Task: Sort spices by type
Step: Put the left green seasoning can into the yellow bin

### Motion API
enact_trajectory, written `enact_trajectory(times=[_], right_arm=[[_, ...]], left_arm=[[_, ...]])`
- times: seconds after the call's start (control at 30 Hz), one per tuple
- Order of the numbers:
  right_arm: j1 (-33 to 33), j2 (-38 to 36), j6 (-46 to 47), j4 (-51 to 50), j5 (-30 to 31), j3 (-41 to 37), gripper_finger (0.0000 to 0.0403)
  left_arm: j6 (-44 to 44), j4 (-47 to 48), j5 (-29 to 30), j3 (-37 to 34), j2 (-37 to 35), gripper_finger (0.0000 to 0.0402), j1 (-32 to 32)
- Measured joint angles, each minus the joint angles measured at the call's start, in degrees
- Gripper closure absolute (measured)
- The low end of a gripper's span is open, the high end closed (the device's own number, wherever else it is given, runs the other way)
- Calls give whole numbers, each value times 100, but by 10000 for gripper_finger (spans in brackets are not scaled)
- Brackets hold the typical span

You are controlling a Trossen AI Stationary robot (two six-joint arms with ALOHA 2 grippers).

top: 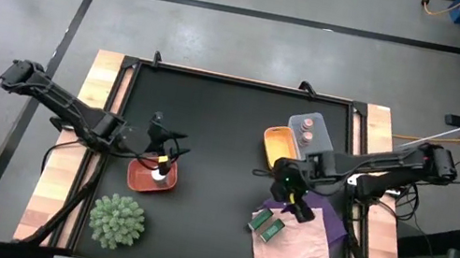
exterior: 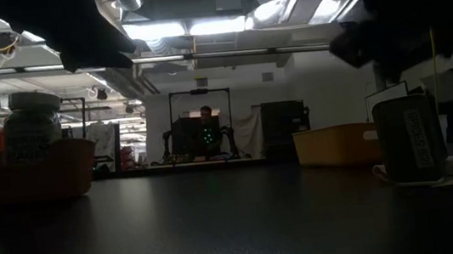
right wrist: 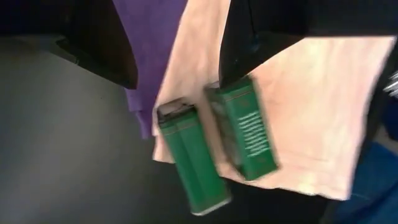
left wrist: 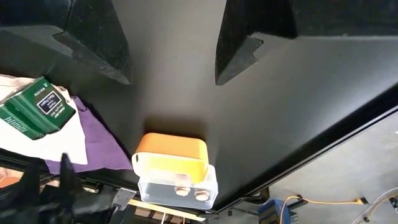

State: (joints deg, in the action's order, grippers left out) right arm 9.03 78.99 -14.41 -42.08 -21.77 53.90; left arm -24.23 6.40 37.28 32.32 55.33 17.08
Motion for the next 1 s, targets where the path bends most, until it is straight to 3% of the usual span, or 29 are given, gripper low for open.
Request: enact_trajectory(times=[0.27, 1.0], right_arm=[[-3, 1, 130, 1569, 112, -1080, 178], [-3, -3, 57, 3991, -479, -2231, 178]], left_arm=[[-68, -102, -2, 0, 0, 190, 0], [-151, -263, -2, 0, 0, 190, 0]])
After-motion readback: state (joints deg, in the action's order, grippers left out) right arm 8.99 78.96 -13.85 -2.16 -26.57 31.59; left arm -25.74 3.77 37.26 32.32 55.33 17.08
